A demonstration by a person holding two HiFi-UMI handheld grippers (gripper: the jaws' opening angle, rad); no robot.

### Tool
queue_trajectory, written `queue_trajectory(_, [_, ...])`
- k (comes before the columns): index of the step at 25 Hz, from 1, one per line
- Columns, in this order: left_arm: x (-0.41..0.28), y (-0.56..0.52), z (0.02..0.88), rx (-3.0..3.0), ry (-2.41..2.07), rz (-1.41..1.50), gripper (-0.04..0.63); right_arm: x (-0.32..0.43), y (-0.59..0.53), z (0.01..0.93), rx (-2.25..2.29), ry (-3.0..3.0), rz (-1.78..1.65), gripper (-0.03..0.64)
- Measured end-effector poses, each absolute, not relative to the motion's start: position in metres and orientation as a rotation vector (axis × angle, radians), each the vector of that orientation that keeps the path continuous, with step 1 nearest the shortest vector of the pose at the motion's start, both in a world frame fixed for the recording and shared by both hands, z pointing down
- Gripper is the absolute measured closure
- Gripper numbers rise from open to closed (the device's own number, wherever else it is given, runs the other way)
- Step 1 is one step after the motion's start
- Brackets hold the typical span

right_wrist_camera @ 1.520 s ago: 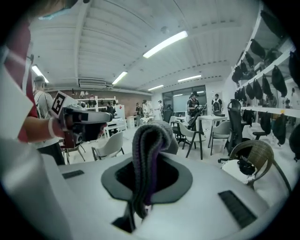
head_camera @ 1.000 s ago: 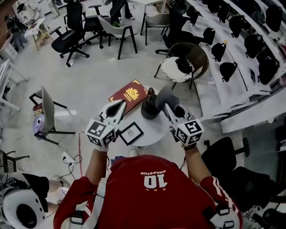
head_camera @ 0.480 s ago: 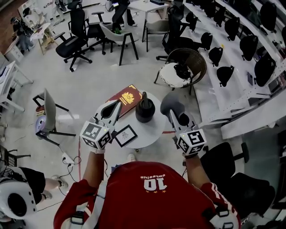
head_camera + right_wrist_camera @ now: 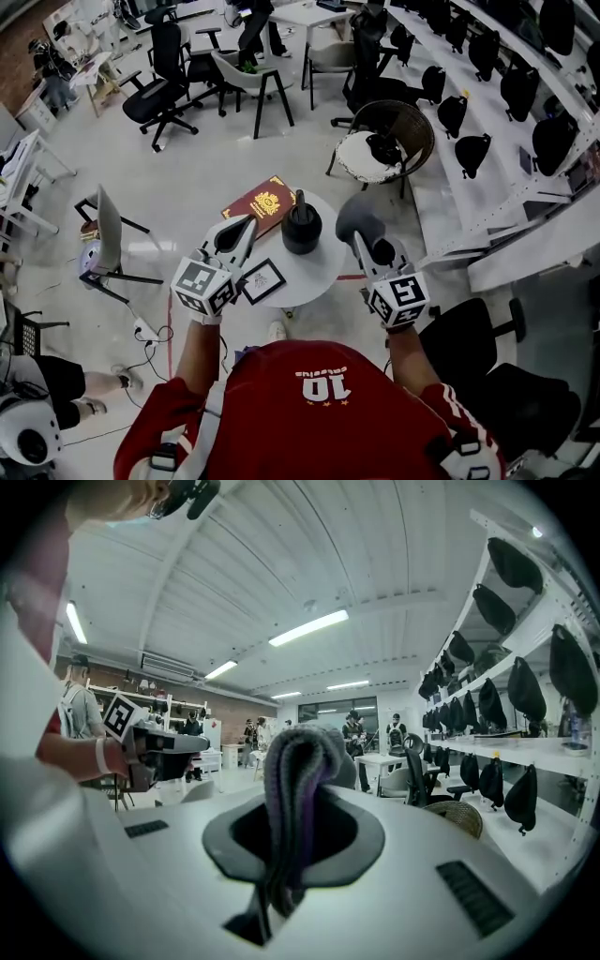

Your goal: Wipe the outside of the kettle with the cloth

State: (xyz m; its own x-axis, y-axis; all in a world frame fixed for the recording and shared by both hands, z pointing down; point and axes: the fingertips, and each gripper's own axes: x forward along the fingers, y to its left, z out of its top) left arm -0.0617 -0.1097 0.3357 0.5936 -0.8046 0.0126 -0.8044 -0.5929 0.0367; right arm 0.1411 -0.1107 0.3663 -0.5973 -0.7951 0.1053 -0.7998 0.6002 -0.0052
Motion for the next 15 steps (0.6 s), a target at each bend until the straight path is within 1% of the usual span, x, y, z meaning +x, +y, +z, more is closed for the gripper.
queue_trajectory(15, [-0.0689, -0.1003, 0.3314, 2.752, -1.451, -0.016, 0.588, 0.1311, -0.1059, 0.3609, 1.305, -2.745, 0.040, 0.566])
